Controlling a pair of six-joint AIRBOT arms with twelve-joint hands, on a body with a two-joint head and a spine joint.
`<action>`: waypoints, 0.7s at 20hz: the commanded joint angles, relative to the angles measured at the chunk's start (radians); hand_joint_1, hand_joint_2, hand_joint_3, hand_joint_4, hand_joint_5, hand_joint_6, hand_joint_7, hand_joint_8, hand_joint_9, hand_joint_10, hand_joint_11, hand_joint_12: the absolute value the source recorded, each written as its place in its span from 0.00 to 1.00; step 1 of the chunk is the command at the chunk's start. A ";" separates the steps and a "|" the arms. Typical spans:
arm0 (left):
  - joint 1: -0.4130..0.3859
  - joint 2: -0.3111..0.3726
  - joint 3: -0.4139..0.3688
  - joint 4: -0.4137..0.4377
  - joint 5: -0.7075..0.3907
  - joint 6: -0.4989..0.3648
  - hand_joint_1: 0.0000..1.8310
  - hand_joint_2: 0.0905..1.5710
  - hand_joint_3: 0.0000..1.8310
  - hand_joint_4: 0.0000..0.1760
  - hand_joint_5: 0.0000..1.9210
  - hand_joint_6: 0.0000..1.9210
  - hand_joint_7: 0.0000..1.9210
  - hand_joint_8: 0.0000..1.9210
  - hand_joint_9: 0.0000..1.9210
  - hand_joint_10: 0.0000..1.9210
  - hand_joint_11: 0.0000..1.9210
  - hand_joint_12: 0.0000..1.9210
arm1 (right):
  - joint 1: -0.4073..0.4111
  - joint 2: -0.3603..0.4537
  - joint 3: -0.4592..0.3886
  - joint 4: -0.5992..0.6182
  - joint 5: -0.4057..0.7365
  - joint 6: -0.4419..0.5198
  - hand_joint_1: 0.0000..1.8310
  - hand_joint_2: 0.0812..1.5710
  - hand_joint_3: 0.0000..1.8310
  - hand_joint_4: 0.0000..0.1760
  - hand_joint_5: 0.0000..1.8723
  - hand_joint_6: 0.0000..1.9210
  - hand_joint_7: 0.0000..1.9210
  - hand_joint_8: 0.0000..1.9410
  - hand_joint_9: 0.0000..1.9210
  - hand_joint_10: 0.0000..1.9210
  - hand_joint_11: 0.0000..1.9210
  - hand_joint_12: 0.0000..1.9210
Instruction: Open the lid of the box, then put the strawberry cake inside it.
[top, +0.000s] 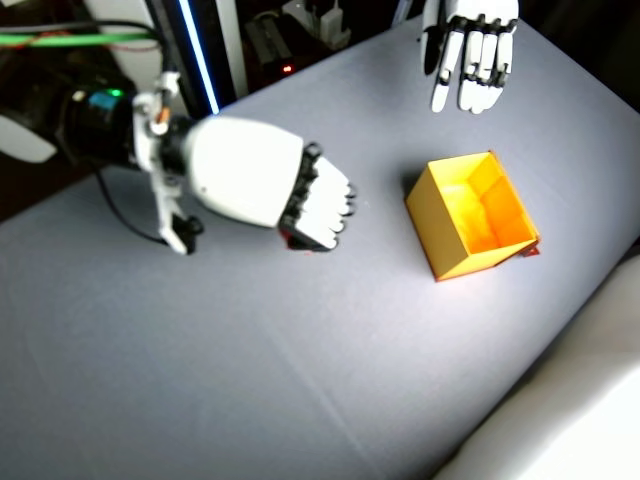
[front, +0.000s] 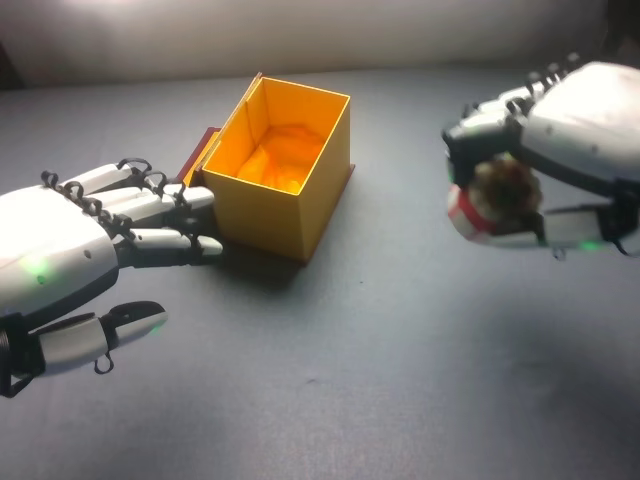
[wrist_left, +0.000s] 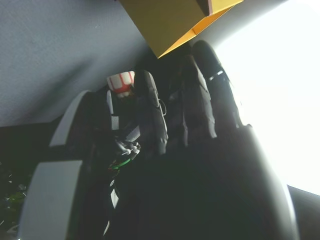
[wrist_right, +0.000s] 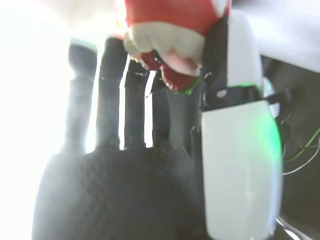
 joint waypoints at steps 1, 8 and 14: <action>-0.002 0.003 -0.001 -0.016 -0.107 -0.006 0.32 0.93 0.00 0.00 0.27 0.01 0.11 0.01 0.13 0.01 0.00 0.54 | 0.028 -0.005 0.009 -0.003 0.118 0.003 0.65 0.81 0.00 0.00 0.33 0.66 0.39 0.85 0.47 0.88 0.49 0.99; -0.005 -0.028 0.019 0.019 -0.073 -0.043 0.29 0.94 0.00 0.00 0.27 0.01 0.12 0.01 0.12 0.01 0.00 0.42 | 0.195 -0.107 0.095 -0.063 0.060 0.003 0.73 0.78 0.00 0.00 0.37 0.70 0.35 0.71 0.38 0.81 0.29 0.86; -0.019 -0.053 0.039 0.049 -0.051 -0.069 0.35 0.92 0.00 0.00 0.31 0.01 0.16 0.00 0.15 0.02 0.00 0.55 | 0.292 -0.206 0.171 -0.103 0.019 0.002 0.67 0.79 0.00 0.00 0.39 0.61 0.36 0.84 0.38 0.90 0.40 1.00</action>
